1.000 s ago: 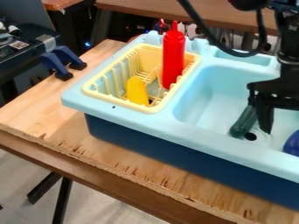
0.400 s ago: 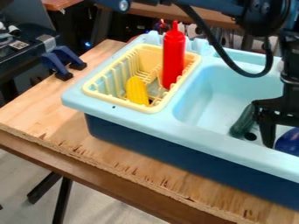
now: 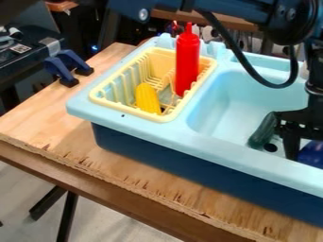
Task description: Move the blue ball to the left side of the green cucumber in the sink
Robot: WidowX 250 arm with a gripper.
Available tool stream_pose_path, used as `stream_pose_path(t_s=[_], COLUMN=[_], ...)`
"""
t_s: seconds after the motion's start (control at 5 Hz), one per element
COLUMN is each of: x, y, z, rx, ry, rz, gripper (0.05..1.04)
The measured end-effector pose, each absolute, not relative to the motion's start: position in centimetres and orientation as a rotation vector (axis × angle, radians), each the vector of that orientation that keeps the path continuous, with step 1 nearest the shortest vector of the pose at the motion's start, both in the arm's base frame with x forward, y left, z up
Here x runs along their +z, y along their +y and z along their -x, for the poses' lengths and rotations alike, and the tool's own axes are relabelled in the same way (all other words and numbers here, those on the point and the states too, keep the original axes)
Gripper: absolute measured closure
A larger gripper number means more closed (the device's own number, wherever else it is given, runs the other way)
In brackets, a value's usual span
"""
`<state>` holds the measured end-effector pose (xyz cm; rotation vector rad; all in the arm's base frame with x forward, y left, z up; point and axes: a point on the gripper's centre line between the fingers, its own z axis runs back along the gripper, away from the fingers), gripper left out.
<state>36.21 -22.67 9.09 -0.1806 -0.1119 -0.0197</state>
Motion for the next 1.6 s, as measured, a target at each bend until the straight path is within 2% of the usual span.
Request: stream_pose_path(t_s=[0.2,0.4,0.6,1.2,1.4,1.6], x=[9.2,9.4,12.3,12.9,13.2,14.2], y=[-22.6,-22.5,-22.2,-18.8,-17.4,-16.1], z=[-36.4,-36.2,-35.8,-34.1,-35.1,-35.5], rx=[-0.022,-0.021,-0.021,0.091,0.129,0.154], ry=[-0.125,-0.139,-0.206,-0.191,-0.222,-0.248], rz=[0.171,0.137,0.137,0.086,0.092,0.069], gripper=[0.404,0.405,0.405,0.405,0.405,0.405])
